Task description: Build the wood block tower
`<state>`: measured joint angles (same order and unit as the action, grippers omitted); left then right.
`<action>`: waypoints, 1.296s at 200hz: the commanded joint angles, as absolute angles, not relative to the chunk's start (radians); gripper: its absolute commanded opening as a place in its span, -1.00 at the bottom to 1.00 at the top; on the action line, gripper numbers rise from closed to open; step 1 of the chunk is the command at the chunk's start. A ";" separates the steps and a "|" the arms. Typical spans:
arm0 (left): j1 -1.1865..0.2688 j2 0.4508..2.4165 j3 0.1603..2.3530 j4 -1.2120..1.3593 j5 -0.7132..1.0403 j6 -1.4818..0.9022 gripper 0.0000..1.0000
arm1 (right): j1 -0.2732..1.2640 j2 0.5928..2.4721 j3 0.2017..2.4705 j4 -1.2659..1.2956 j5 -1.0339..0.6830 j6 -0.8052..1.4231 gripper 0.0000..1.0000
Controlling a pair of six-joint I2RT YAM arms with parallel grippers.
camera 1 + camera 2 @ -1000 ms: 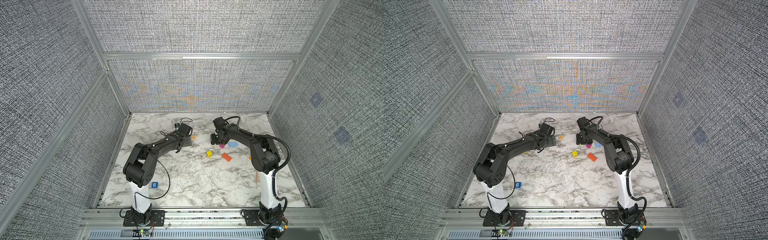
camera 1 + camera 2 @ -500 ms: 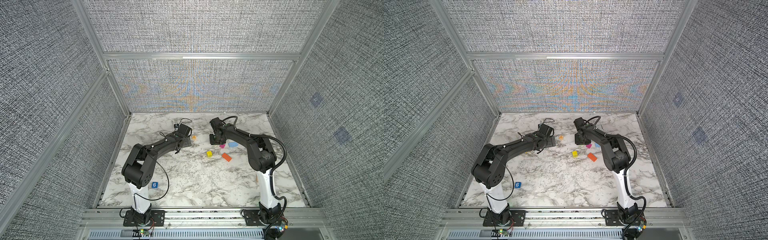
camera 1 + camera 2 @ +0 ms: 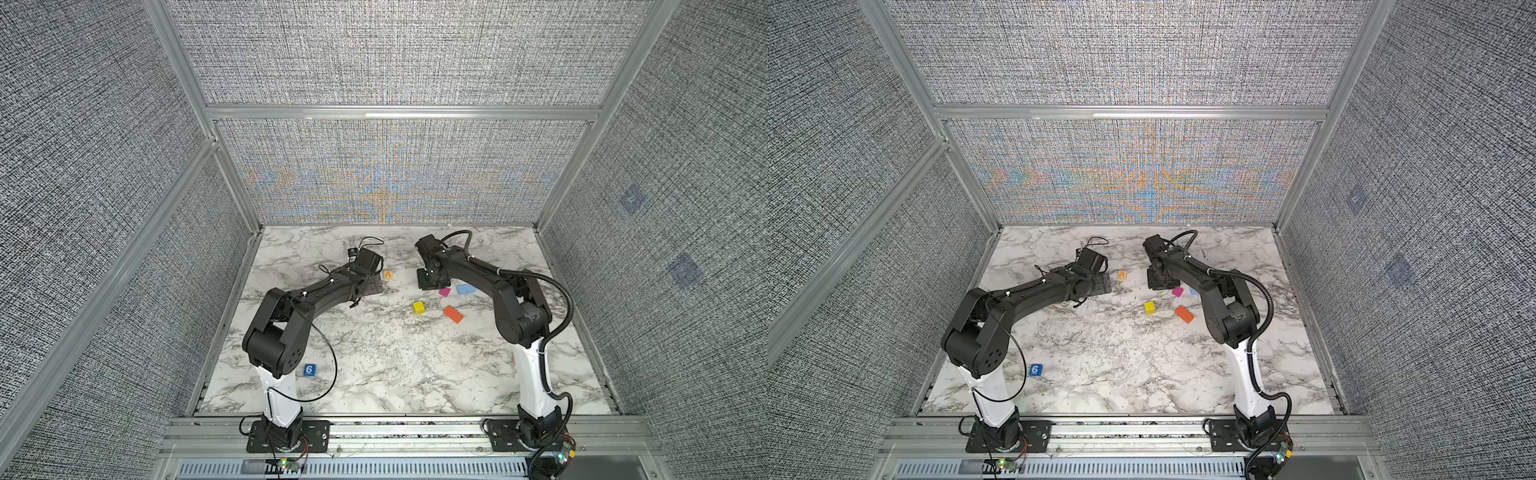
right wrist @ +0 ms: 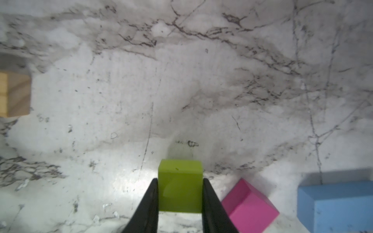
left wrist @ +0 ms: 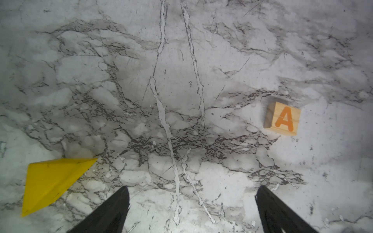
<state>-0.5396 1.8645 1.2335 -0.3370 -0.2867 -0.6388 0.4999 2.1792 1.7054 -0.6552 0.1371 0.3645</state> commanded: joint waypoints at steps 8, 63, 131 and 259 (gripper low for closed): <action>-0.537 1.835 1.212 -0.326 -0.269 -0.654 0.97 | 0.517 2.132 1.696 -0.688 0.152 0.353 -0.40; -0.538 1.737 1.153 -0.363 -0.232 -0.684 0.97 | 0.547 2.010 1.630 -0.702 0.141 0.358 -0.41; -0.548 1.600 1.130 -0.475 -0.177 -0.664 0.97 | 0.606 1.882 1.560 -0.734 0.138 0.354 -0.41; -0.561 1.524 1.081 -0.524 -0.129 -0.657 0.97 | 0.661 1.859 1.444 -0.694 0.059 0.316 -0.40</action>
